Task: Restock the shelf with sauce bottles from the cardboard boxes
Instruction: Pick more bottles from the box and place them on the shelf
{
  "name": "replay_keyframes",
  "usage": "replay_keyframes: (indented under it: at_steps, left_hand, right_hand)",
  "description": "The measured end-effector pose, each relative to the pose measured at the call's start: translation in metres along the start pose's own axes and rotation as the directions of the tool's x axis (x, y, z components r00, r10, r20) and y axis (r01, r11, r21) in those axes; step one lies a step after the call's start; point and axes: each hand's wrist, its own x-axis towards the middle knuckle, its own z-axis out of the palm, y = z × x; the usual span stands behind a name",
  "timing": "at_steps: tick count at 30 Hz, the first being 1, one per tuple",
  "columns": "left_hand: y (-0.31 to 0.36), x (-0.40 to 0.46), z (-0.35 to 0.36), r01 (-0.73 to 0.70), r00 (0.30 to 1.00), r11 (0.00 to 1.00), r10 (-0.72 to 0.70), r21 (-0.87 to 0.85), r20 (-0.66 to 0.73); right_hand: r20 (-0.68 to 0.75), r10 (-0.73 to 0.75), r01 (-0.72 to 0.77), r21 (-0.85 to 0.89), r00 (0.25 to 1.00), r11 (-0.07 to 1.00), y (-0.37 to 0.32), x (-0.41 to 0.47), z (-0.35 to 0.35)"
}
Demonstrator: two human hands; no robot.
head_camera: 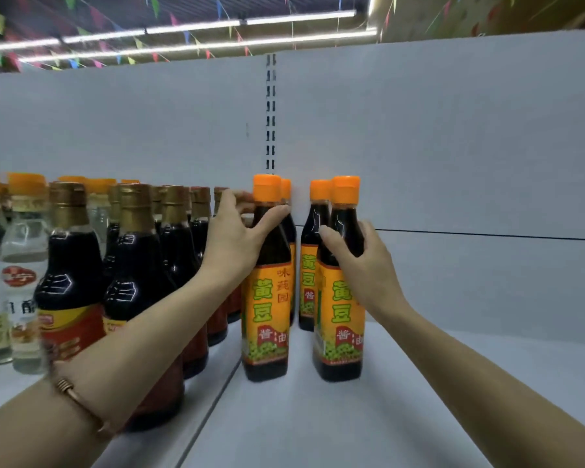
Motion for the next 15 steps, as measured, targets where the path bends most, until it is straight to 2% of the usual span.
replay_keyframes:
  at_steps: [3, 5, 7, 11, 15]
  left_hand:
    - [-0.016, -0.026, -0.001, 0.045, 0.989, 0.996, -0.056, 0.082, 0.140]
    - [-0.028, -0.050, -0.003, 0.094, 0.957, 0.978, -0.140, 0.187, 0.252]
    - [-0.040, -0.064, -0.007, 0.139, 0.936, 0.967, -0.199, 0.214, 0.292]
    - [-0.065, -0.068, -0.006, 0.223, 0.902, 0.953, -0.281, 0.204, 0.328]
    - [-0.069, -0.070, -0.002, 0.231, 0.898, 0.956, -0.281, 0.180, 0.338]
  right_hand:
    - [0.135, 0.049, -0.044, -0.043, 0.990, 0.998, -0.010, 0.000, -0.009]
    - [0.305, 0.097, -0.080, -0.068, 0.948, 0.995, -0.012, -0.003, -0.018]
    - [0.426, 0.136, -0.091, -0.126, 0.894, 0.988, -0.010, -0.005, -0.023]
    - [0.371, 0.217, -0.083, -0.345, 0.903, 0.935, -0.009, -0.005, -0.021]
    - [0.372, 0.200, -0.070, -0.333, 0.906, 0.940, -0.012, 0.004, -0.016]
